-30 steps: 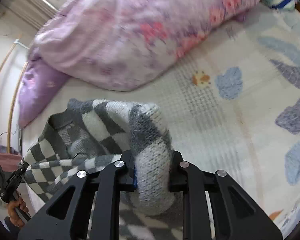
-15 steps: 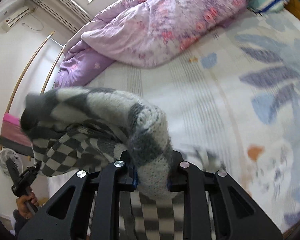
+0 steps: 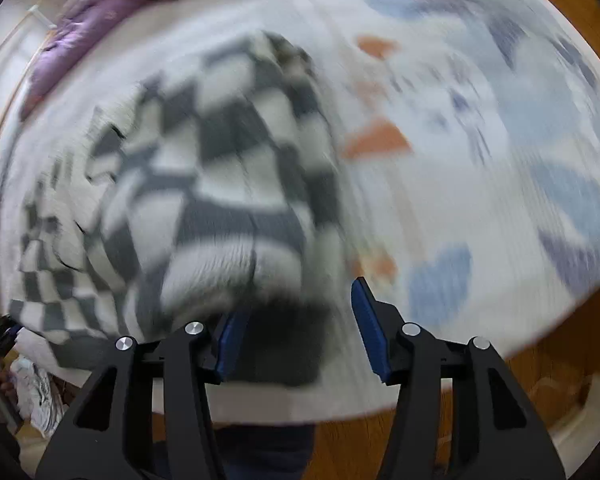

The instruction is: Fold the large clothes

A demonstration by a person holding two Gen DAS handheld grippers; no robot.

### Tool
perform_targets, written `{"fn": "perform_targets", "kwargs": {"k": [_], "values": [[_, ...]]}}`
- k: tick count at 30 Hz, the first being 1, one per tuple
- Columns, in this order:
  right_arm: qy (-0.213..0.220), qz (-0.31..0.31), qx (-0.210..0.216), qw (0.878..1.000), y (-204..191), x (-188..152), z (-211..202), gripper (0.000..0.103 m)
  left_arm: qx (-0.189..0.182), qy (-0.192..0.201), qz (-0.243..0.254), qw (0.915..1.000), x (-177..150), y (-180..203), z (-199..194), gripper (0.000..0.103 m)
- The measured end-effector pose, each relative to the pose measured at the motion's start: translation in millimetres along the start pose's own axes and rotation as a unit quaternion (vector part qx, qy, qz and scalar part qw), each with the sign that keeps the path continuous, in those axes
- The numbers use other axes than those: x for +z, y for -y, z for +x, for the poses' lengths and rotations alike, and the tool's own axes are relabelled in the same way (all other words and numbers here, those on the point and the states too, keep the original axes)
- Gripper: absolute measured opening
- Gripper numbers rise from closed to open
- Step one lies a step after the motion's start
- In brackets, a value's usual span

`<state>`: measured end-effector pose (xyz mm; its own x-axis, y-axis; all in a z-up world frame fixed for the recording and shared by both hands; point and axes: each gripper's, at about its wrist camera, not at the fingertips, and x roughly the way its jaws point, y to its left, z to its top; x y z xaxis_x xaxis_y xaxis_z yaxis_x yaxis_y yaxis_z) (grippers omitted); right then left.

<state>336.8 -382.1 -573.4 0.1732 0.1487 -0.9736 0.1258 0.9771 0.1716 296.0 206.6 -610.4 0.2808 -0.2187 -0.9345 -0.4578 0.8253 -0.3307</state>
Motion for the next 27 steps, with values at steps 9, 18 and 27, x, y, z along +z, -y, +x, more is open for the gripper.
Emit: {"fn": "perform_targets", "kwargs": {"k": [9,18,27], "values": [[0.059,0.268,0.157,0.949,47,-29,-50,0.059,-0.072,0.060,-0.070,0.9931,-10,1,-55,0.058],[0.014,0.382,0.226,0.896,28,1,25,0.017,-0.055,0.000,-0.093,0.9941,2,43,28,0.045],[-0.010,0.228,0.095,0.969,26,5,63,0.014,0.023,-0.028,-0.040,0.9985,-8,32,65,0.031]]}}
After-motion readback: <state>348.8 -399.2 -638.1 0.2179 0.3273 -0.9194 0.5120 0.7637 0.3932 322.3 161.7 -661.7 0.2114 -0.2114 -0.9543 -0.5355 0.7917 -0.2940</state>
